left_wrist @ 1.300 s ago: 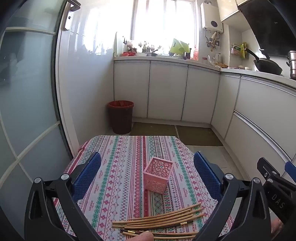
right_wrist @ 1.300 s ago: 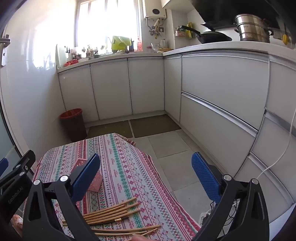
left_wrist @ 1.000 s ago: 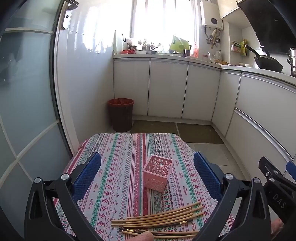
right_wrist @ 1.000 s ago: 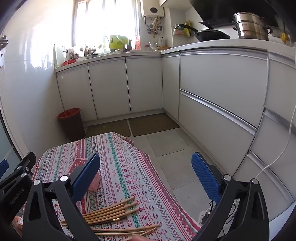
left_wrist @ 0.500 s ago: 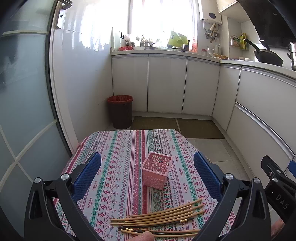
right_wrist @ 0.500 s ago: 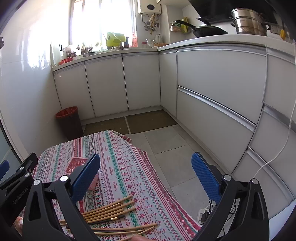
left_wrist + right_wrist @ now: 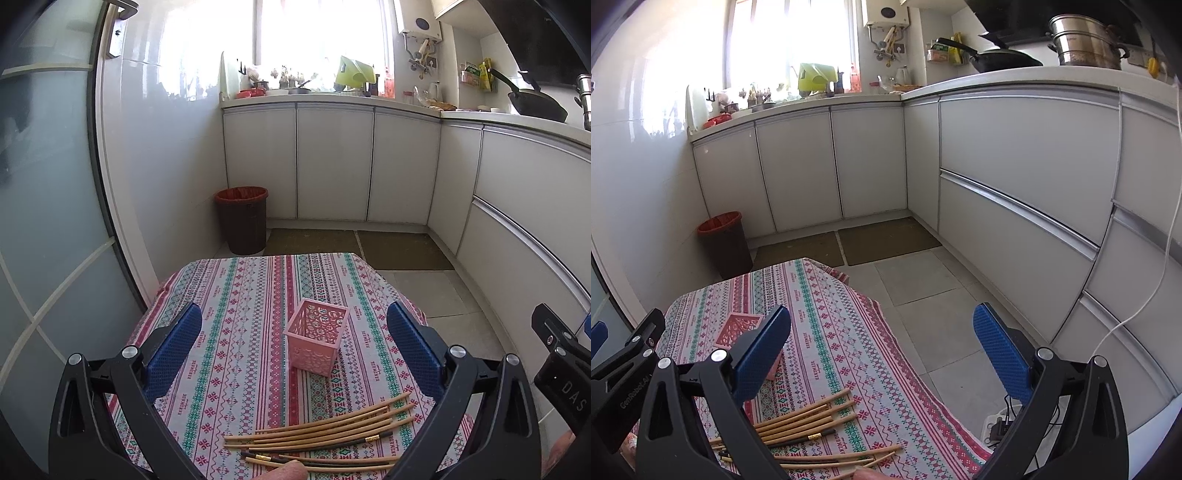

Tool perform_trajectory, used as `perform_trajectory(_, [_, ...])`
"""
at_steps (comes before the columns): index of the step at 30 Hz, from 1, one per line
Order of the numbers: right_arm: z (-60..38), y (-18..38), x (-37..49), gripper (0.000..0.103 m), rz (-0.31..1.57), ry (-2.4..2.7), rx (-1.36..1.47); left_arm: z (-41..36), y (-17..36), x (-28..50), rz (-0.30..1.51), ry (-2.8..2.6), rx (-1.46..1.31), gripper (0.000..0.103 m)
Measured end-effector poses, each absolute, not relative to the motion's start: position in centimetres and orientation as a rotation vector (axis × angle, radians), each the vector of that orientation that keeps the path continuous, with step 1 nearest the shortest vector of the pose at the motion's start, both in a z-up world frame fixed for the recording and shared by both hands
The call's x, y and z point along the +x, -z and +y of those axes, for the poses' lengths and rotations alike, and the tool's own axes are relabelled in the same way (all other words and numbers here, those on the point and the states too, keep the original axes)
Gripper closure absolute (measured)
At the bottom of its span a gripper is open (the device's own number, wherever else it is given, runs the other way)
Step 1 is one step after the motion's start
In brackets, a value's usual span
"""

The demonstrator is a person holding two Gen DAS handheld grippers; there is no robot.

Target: Organize utensils

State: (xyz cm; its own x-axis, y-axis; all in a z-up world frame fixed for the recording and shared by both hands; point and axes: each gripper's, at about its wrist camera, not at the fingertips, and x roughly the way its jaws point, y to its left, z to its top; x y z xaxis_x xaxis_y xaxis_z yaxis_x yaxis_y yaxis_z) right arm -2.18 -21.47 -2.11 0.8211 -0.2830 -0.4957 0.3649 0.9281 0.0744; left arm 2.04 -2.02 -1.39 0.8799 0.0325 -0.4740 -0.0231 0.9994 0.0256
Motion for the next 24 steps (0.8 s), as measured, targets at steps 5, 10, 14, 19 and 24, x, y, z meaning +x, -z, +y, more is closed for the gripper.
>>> perform_trajectory(5, [-21.45, 2.17, -2.16, 0.007, 0.499, 0.349, 0.169, -2.12, 1.74, 2.29, 0.505, -0.032, 0.031, 0.007])
perform_trajectory(10, [-21.41, 2.26, -2.10, 0.007, 0.503, 0.350, 0.169, -2.07, 1.70, 2.48, 0.508, -0.039, 0.031, 0.007])
perform_trajectory(14, [-21.38, 2.31, -2.00, 0.007, 0.506, 0.349, 0.168, -2.05, 1.75, 2.51, 0.510, -0.042, 0.030, 0.007])
perform_trajectory(19, [-21.35, 2.38, -2.07, 0.007, 0.509, 0.347, 0.164, -2.04, 1.73, 2.52, 0.509, -0.043, 0.029, 0.007])
perform_trajectory(24, [-21.34, 2.36, -2.01, 0.007, 0.510, 0.347, 0.164, -2.09, 1.71, 2.59, 0.511, -0.045, 0.028, 0.007])
